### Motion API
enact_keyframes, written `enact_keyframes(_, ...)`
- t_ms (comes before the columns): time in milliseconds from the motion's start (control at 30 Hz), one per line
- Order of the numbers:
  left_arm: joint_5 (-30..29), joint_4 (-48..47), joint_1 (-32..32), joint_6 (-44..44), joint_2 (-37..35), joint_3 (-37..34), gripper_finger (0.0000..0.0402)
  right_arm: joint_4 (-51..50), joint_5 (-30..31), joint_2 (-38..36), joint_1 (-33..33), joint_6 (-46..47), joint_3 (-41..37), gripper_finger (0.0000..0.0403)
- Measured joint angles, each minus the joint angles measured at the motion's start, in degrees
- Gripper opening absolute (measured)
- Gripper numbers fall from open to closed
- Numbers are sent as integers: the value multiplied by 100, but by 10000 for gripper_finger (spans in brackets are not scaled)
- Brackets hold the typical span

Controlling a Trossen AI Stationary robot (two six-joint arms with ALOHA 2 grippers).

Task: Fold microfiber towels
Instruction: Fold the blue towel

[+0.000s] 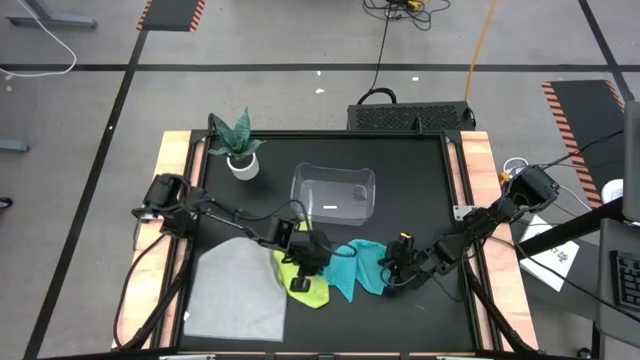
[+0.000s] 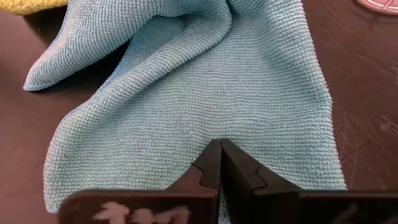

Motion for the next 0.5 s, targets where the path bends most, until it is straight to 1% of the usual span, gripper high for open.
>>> enact_keyframes(67,-36,-163,-111,117,0,0,73,0,3,0,3,0,0,0)
enact_keyframes(133,-383,-251,-266,318,0,0,96,0,3,-1,3,2,0,0)
enact_keyframes(167,-664,-282,-348,421,0,0,109,0,3,1,3,7,0,0)
enact_keyframes(300,-2094,-268,-643,577,0,0,164,2,3,0,3,2,0,0)
enact_keyframes(367,-2587,-293,-713,593,0,0,190,2,3,-1,3,2,0,0)
enact_keyframes(400,-2698,-302,-715,591,0,0,201,2,3,-1,3,2,0,0)
enact_keyframes(500,-2681,-299,-705,555,0,0,230,2,3,-1,3,4,0,0)
